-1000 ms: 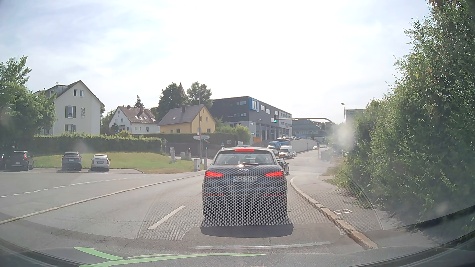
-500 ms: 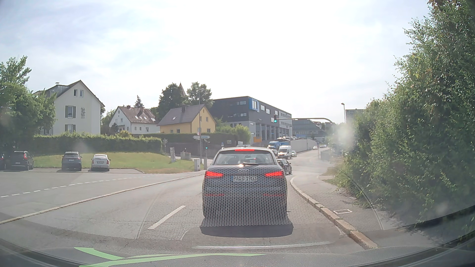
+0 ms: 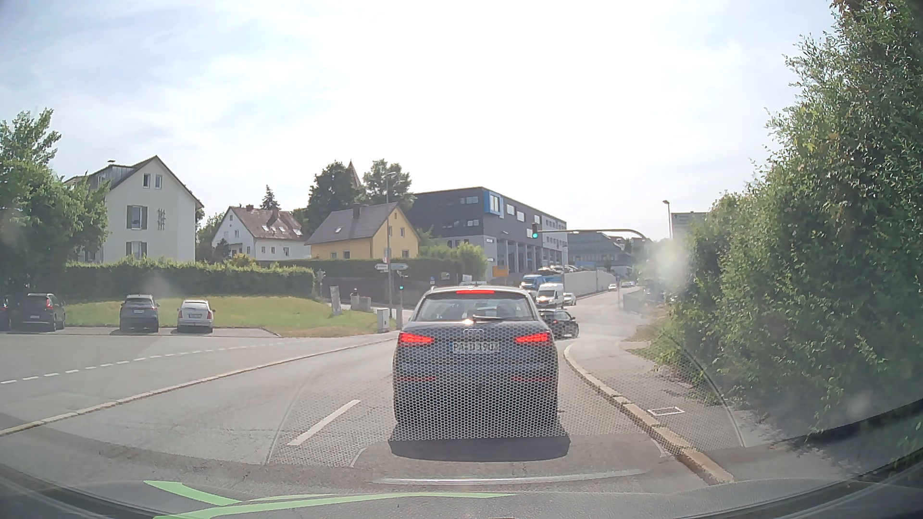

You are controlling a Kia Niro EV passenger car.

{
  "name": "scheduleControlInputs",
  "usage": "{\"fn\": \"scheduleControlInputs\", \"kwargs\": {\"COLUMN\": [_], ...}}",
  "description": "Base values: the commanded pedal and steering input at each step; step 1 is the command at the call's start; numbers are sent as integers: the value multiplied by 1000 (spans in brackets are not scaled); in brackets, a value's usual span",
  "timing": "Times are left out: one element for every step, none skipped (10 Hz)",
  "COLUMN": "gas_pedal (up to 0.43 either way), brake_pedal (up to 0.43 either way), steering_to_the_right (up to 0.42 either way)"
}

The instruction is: Follow the waypoints while adhering to traffic rules and regulations

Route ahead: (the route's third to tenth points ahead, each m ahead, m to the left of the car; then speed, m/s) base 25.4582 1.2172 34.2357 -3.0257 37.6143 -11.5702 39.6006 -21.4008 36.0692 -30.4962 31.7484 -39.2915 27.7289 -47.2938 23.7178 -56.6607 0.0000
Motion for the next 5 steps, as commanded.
{"fn": "scheduleControlInputs", "kwargs": {"gas_pedal": [0,0,0,0,0], "brake_pedal": [293,293,293,293,293], "steering_to_the_right": [40,40,40,40,40]}}
